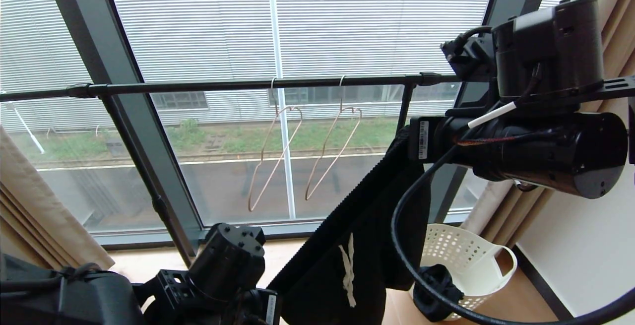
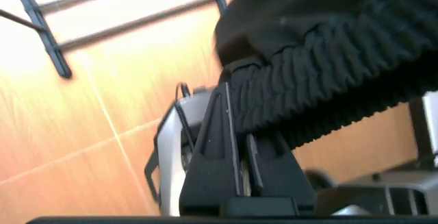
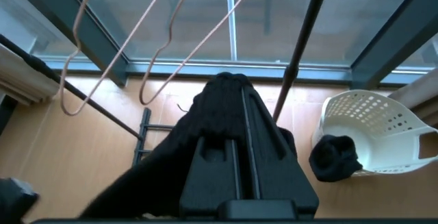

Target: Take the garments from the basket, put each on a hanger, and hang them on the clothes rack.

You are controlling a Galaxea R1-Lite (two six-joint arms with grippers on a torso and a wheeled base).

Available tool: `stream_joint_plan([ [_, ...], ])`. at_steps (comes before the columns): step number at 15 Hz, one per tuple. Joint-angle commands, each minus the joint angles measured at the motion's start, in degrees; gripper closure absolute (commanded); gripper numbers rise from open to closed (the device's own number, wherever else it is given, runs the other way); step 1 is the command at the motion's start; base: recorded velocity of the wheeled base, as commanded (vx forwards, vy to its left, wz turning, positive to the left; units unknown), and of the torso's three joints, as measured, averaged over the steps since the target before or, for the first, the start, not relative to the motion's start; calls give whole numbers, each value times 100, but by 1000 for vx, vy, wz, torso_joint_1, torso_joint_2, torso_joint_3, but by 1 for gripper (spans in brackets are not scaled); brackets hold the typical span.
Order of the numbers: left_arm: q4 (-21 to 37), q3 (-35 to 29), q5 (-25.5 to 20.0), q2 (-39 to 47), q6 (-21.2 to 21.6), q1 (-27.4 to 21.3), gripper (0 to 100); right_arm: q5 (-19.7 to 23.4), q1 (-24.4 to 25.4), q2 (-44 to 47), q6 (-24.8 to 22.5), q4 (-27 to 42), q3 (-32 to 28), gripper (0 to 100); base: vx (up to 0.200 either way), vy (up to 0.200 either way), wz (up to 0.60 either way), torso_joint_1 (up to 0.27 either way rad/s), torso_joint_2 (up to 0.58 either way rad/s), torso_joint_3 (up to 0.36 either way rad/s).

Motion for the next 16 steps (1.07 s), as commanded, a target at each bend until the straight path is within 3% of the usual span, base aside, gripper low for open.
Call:
stream_joint_plan([
  [1, 36, -128, 8, -662, 177, 371, 100, 85, -20, -61, -19, -6, 239, 100, 0, 0, 0, 0, 0, 0],
  [4, 414, -805, 8, -1075, 608, 644, 100, 120, -108, -131, -380, 3, 397, 100, 0, 0, 0, 0, 0, 0],
  [7, 1600, -1948, 8, -1171, 757, 837, 100, 120, -117, -289, -722, -6, 696, 100, 0, 0, 0, 0, 0, 0],
  [8, 1855, -2168, 8, -1180, 819, 890, 100, 120, -117, -298, -740, -6, 713, 100, 0, 0, 0, 0, 0, 0],
  [9, 2523, -2748, -1, -1163, 1021, 995, 100, 129, -117, -298, -757, -14, 722, 100, 0, 0, 0, 0, 0, 0],
  [11, 3094, -3275, -1, -1110, 1206, 1004, 100, 129, -108, -254, -757, -225, 748, 100, 0, 0, 0, 0, 0, 0],
  [16, 3191, -3767, -1, -820, 1390, 1004, 100, 147, -82, -289, -1047, -419, 1003, 100, 0, 0, 0, 0, 0, 0],
])
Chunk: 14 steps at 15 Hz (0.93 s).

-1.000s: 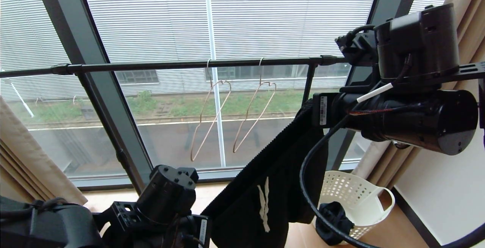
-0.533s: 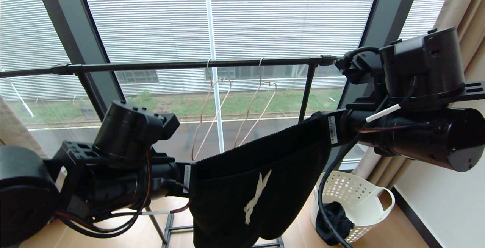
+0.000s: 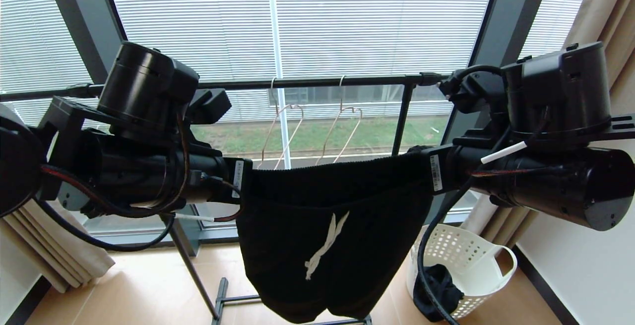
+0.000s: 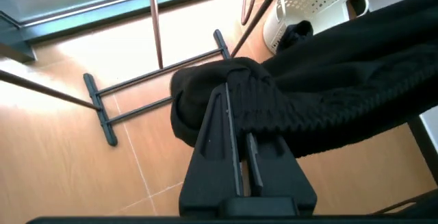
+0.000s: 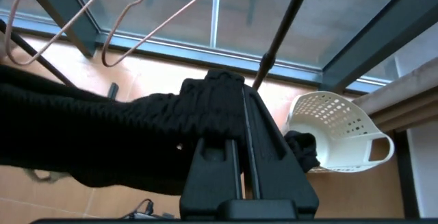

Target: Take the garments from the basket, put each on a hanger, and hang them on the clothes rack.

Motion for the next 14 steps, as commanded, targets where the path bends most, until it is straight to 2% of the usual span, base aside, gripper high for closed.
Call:
stream_joint_plan([
  [1, -12, -284, 1, 178, 30, 3, 100, 10, 12, -47, -112, 6, 132, 100, 0, 0, 0, 0, 0, 0],
  [4, 32, -926, 1, 512, 135, -6, 100, 160, 267, -346, -675, 23, 597, 100, 0, 0, 0, 0, 0, 0],
  [6, 32, -1480, 1, 819, 135, -32, 100, 705, 478, -575, -1079, -3, 931, 100, 0, 0, 0, 0, 0, 0],
  [9, 41, -1998, 1, 1171, 162, -234, 100, 872, 1164, -583, -1044, -12, 1090, 100, 0, 0, 0, 0, 0, 0],
  [10, 41, -2218, 1, 1285, 188, -313, 100, 1047, 1471, -469, -982, -12, 1098, 100, 0, 0, 0, 0, 0, 0],
  [14, 41, -2552, 19, 1443, 197, -524, 100, 1126, 2148, -118, -288, -152, 993, 100, 0, 0, 0, 0, 0, 0],
])
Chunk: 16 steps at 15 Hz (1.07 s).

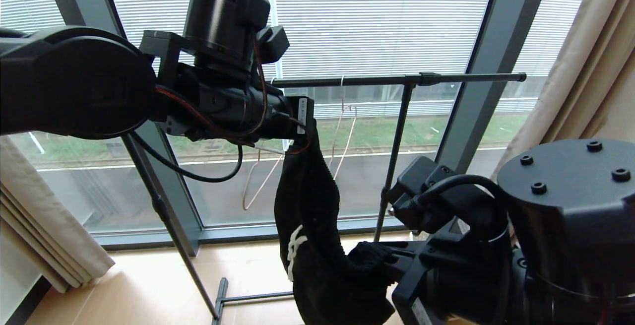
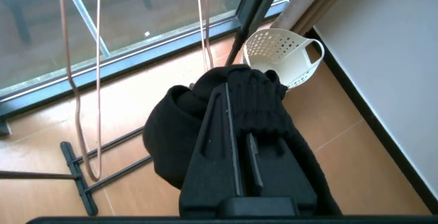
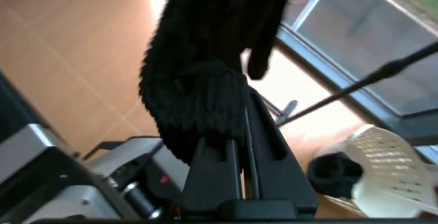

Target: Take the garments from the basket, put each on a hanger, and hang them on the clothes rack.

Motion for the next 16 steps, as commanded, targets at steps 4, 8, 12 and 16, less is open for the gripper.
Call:
stream_joint_plan([
  [4, 149, -275, 4, 177, -2, -116, 100, -21, 557, 742, 575, -552, -74, 100, 0, 0, 0, 0, 0, 0],
  [8, 237, -451, 13, 221, -2, -160, 100, -83, 609, 988, 1146, -939, -241, 100, 0, 0, 0, 0, 0, 0],
  [12, 351, -424, 31, 177, 16, -116, 100, -92, 258, 558, 522, -236, -197, 100, 0, 0, 0, 0, 0, 0],
  [16, 1072, -99, 31, -218, 280, 200, 100, -39, -1096, 426, -286, 116, -232, 100, 0, 0, 0, 0, 0, 0],
])
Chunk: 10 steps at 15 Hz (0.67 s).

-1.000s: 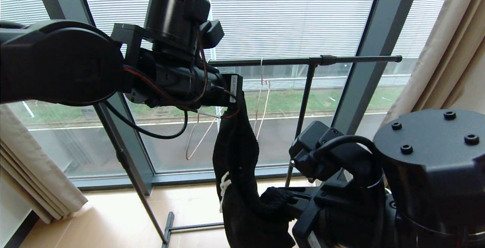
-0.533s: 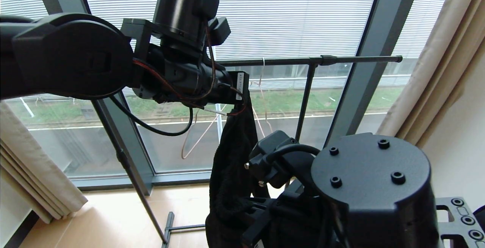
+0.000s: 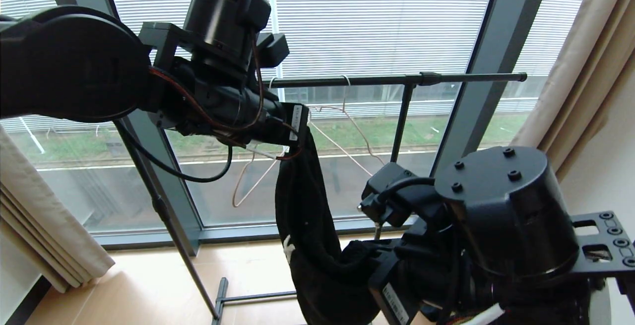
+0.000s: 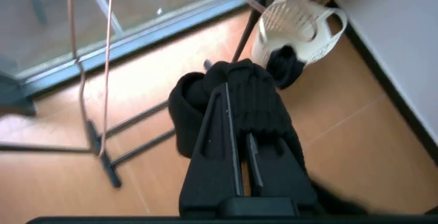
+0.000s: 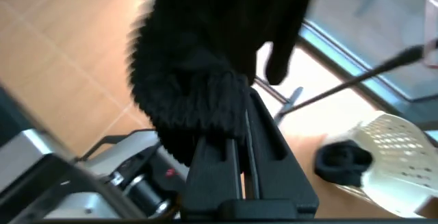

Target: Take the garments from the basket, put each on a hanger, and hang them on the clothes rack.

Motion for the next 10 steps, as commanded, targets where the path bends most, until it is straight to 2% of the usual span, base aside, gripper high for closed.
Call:
stream_joint_plan([
  [1, 154, 456, 10, -356, 27, 139, 100, 37, -1023, -27, -309, -22, -80, 100, 0, 0, 0, 0, 0, 0],
  [3, 172, 799, 89, -584, 54, 156, 100, 63, -1586, 211, -309, -40, -326, 100, 0, 0, 0, 0, 0, 0],
  [5, 172, 1230, 274, -900, 230, 130, 100, 274, -1902, 430, -283, -92, -537, 100, 0, 0, 0, 0, 0, 0],
  [6, 172, 1230, 274, -900, 230, 130, 100, 274, -1902, 430, -283, -92, -537, 100, 0, 0, 0, 0, 0, 0],
  [8, 172, 2038, 291, -1428, 317, -72, 100, 309, -1902, 580, -195, -321, -696, 100, 0, 0, 0, 0, 0, 0],
  [10, 172, 2504, 283, -1718, 300, -292, 100, 300, -1902, 685, -45, -303, -959, 100, 0, 0, 0, 0, 0, 0],
])
